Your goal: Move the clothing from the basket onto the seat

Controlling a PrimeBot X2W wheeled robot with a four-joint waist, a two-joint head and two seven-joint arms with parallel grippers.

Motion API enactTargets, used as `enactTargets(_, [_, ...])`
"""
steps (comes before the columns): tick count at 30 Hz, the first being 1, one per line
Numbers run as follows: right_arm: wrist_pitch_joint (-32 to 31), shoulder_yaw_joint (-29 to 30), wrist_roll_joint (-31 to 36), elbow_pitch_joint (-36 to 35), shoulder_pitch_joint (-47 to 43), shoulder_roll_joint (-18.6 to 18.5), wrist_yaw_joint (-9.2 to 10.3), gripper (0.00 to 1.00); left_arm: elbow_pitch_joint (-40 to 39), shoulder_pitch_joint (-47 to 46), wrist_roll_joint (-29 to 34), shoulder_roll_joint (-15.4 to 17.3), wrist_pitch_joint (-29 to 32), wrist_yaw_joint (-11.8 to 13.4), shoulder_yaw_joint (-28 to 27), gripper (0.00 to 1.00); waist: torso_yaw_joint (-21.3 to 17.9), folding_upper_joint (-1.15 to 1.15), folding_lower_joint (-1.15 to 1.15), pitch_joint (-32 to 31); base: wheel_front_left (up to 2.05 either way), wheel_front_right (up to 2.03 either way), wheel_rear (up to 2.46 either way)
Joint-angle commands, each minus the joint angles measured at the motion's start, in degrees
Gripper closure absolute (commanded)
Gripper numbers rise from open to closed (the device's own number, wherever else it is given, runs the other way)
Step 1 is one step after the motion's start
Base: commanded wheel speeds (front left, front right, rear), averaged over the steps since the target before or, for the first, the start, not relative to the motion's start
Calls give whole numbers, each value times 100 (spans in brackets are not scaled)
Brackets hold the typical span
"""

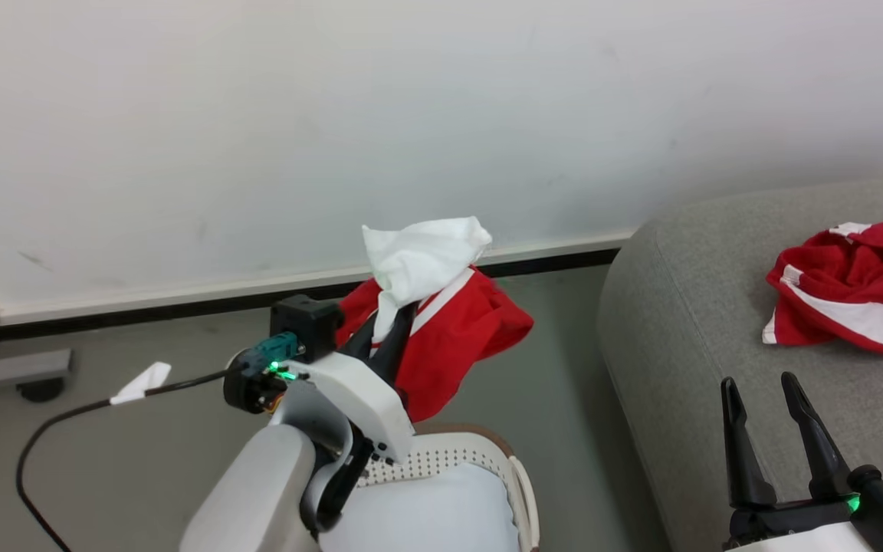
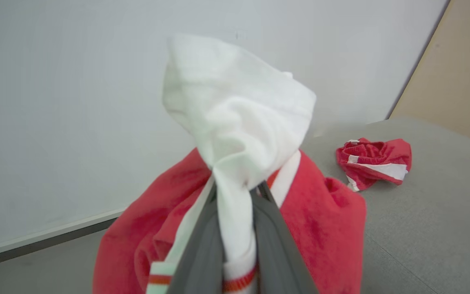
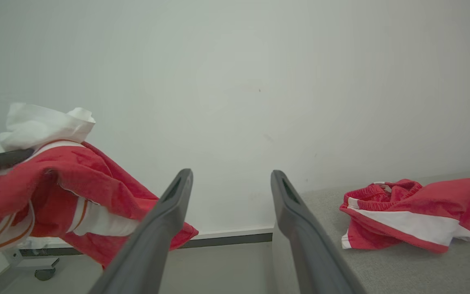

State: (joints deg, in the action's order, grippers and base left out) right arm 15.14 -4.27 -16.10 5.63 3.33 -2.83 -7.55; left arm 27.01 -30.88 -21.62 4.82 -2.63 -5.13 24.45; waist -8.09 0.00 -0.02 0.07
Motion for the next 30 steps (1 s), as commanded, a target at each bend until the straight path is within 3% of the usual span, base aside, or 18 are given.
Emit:
enactTargets(1, [1,13,85,11,-95,-13,13,0,-439,219,-114,73,196,41,-23,100,65,0,2,-159,0,0,0])
enactTargets(7, [1,-110,342,31,-68,-13,13,0,-1717,545,-254,259,793,165,3,100,128,0,2,-257,0,0,0])
enactTargets(13, [1,-467,623,104,196,-13,13,0,-2498,800,-344,342,1151,285,20,100,181,0,2,-277,0,0,0])
enactTargets(20, [1,-1400,1018,697,787,-218,13,0,-2901,917,-412,321,1360,281,181,100,230,0,2,-276,0,0,0])
enactTargets(30, [-1,-2479,740,1819,1928,-286,13,0,-2996,1016,-448,229,1485,183,517,100,285,0,2,-312,0,0,0])
